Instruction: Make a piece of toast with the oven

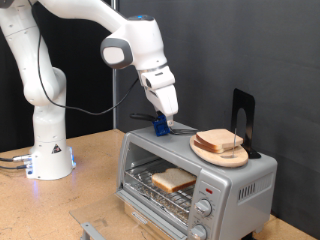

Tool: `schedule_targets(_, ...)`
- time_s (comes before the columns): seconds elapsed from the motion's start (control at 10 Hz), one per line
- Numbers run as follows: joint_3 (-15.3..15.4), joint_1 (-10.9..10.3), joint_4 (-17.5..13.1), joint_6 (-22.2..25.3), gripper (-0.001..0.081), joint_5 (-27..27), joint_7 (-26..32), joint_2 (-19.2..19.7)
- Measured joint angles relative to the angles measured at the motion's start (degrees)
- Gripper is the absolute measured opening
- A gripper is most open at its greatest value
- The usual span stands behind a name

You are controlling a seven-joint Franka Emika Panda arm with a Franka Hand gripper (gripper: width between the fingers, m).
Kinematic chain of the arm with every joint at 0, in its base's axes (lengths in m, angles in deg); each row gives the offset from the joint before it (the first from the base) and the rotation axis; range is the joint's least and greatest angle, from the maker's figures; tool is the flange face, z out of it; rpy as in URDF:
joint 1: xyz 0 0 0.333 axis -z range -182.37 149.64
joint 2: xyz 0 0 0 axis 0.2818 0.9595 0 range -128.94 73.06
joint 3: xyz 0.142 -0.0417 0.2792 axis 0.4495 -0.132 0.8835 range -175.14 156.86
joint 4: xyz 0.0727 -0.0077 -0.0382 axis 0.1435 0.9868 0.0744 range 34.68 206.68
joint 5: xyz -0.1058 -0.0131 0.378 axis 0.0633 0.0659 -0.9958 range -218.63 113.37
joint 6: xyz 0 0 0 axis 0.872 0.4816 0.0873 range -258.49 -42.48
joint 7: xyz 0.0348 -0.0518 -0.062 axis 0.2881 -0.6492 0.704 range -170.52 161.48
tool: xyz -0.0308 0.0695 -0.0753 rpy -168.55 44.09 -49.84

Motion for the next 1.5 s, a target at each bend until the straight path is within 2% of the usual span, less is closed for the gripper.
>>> schedule_targets(0.1, -0.56, 0.18, -0.04, 0.94, 0.0798, -0.22, 1.55, 1.93)
schedule_targets(0.2, -0.82, 0.76, 0.51, 2.56, 0.0809, -0.15, 2.56, 4.83)
schedule_targets(0.5, -1.63, 0.76, 0.48, 0.81, 0.0809, -0.49, 3.76, 4.74)
schedule_targets(0.7, -4.34, 1.42, 0.64, 1.8, 0.0809, -0.54, 7.84, 7.76)
schedule_targets(1.1, -8.4, 5.42, 2.17, 5.34, 0.0809, -0.39, 14.77, 14.94)
schedule_targets(1.5, -10.1, 9.99, 2.77, 9.93, 0.0809, 0.77, 19.72, 20.0)
